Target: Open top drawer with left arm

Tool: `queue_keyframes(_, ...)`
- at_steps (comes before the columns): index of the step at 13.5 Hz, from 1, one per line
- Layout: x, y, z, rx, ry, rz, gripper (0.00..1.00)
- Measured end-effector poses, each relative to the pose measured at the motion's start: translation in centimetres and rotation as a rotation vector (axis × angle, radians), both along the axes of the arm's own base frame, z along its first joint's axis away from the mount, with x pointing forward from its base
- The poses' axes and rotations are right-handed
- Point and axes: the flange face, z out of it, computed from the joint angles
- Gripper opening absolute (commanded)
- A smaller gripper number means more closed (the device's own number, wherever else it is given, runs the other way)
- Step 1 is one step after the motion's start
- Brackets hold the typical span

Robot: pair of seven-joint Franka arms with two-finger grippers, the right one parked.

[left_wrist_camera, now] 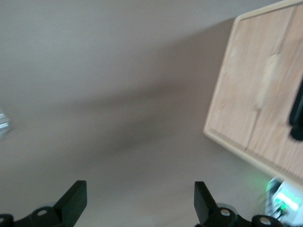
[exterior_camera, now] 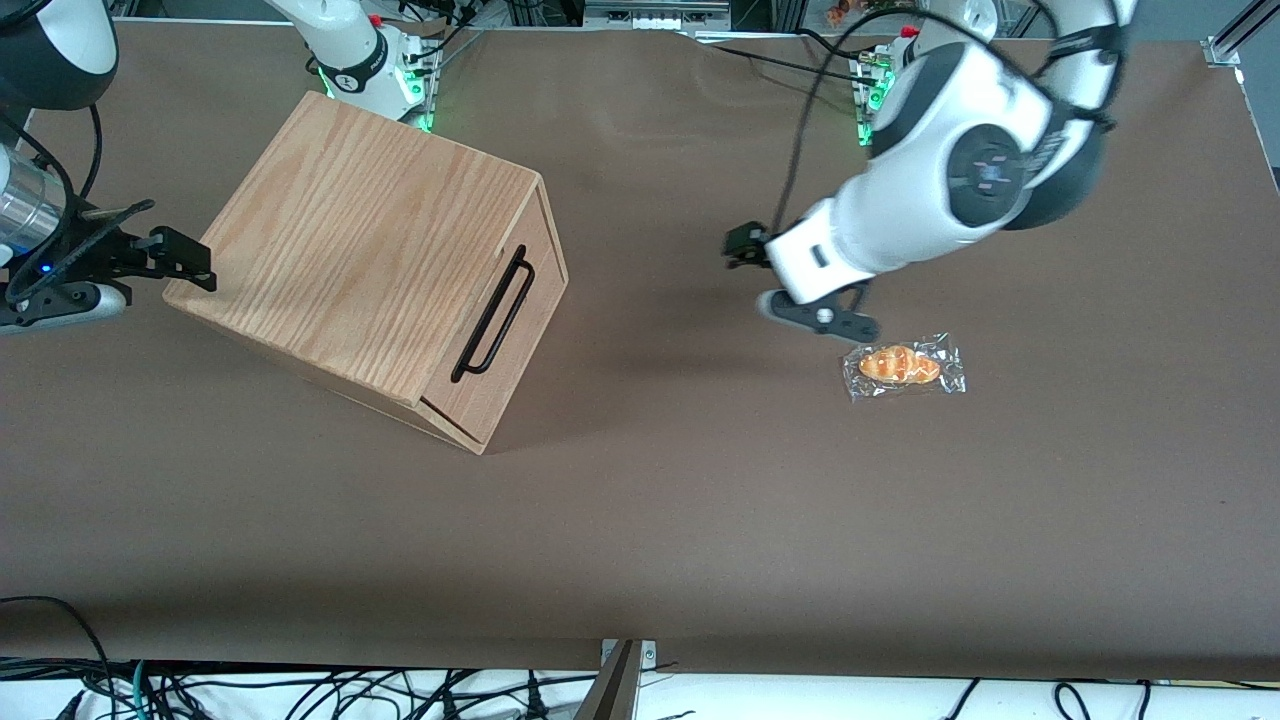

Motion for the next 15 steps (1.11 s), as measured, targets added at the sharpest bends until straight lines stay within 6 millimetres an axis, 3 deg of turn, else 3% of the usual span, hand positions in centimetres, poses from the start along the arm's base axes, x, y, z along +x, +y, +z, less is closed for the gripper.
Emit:
queue_keyframes(2, -0.8, -5.6, -2.1, -0.073, -0.033, 0.057, 1.00)
queue_keyframes(4, -0.9, -9.0, -3.8, -0.160, -0.039, 0.129, 1.00)
queue_keyframes(8, -0.4, -13.4, -6.3, -0.264, -0.045, 0.224, 1.00)
queue_keyframes(11, -1.2, -17.0, -8.0, -0.295, -0.030, 0.230, 1.00)
queue_keyframes(15, -2.7, -19.6, -9.0, -0.301, -0.027, 0.221, 1.00)
